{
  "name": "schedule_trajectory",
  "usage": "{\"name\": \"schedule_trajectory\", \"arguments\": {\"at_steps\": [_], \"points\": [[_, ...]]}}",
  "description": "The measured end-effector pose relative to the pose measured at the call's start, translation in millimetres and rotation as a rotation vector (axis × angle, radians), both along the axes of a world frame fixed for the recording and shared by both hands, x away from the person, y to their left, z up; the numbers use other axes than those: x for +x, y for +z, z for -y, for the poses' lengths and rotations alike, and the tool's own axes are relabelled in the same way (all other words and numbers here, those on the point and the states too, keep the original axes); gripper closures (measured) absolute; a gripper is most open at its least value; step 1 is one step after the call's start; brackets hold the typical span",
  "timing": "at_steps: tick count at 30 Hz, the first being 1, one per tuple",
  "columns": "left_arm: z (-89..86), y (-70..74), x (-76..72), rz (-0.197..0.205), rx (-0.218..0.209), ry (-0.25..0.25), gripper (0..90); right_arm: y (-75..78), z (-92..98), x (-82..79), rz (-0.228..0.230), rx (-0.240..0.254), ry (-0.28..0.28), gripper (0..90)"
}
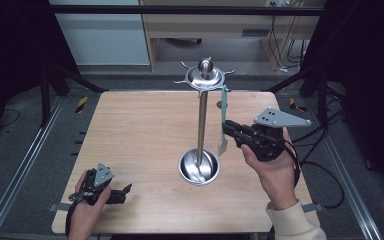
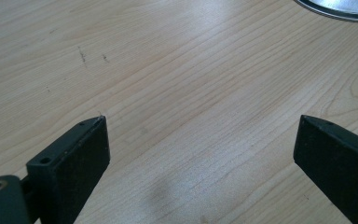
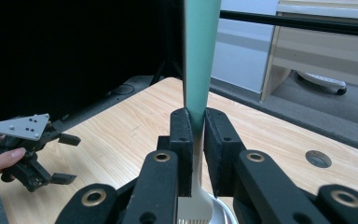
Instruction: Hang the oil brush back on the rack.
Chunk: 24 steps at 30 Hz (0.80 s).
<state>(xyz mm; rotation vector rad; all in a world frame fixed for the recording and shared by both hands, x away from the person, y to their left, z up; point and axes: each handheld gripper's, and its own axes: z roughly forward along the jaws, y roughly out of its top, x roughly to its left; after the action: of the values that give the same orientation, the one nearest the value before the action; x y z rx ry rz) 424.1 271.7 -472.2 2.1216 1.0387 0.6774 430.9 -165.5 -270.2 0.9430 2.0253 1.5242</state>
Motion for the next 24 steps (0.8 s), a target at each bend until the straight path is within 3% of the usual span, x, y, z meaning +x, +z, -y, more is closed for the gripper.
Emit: {"name": "schedule_trajectory", "arguments": {"at_steps": [24], "points": [[-0.5,0.4,0.1,0.001,-0.002,0.0,3.2,2.9,-2.3,1.7,-0.012,-0.021,0.017,81.6]]}}
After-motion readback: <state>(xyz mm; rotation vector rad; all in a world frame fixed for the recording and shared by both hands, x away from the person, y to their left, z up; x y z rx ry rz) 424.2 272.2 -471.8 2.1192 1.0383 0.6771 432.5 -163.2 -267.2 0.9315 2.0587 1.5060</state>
